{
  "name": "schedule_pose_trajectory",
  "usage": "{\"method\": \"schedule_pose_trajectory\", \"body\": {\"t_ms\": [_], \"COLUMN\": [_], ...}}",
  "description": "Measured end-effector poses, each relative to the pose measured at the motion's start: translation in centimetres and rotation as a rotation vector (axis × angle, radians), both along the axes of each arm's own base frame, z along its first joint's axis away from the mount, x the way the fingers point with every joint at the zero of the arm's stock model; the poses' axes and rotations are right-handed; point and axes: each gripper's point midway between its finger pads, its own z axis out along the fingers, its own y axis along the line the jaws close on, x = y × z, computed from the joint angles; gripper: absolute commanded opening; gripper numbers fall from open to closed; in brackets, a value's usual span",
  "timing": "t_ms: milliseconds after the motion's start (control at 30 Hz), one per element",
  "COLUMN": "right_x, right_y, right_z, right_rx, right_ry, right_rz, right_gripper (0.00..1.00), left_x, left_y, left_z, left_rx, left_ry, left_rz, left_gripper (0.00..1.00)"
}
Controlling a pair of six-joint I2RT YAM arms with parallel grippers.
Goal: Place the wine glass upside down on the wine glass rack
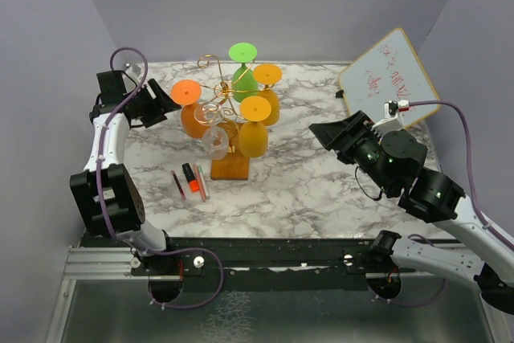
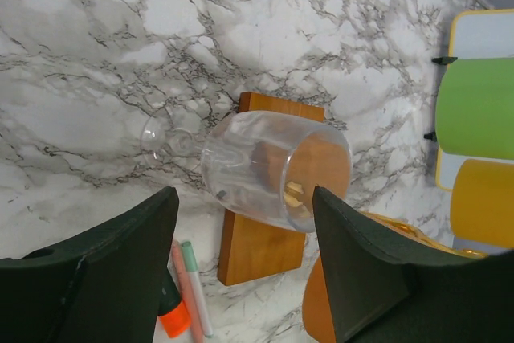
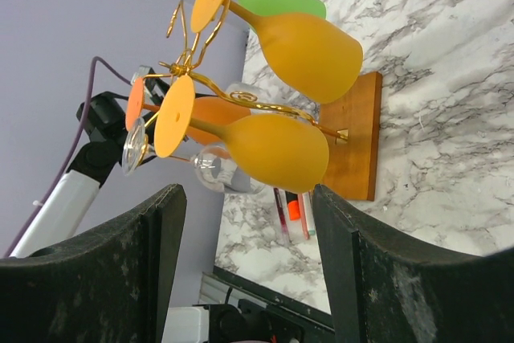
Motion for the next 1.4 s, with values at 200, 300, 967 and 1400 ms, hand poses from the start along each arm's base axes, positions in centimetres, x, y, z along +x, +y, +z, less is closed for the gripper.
{"method": "schedule_pose_trajectory", "body": {"t_ms": [200,300,967,1400], "right_x": [0.1,0.1,-0.3,-0.5], "right_y": [0.1,0.1,-0.3,-0.5], "right_z": [-0.2,-0.2,-0.7,-1.5], "right_rx": [0.003,0.001,0.027,0.036], "right_ry": [0.007,0.008,0.024,0.045], "right_rz": [-0.001,-0.001,-0.008,-0.013], "right_gripper": [0.68,0.68,0.67,0.67], "left_x": [0.2,0.3,1.6,0.5], "left_y": [-0.3,-0.6,-2.0,0.8], "left_z": [-1.9,-2.3,-3.6,-4.5], "left_rx": [-0.023,-0.028,0.153,0.289], "left_ry": [0.055,0.067,0.121,0.212], "left_rz": [-0.001,-0.005,-0.008,0.084], "left_gripper": [0.59,0.56,0.25,0.00]}}
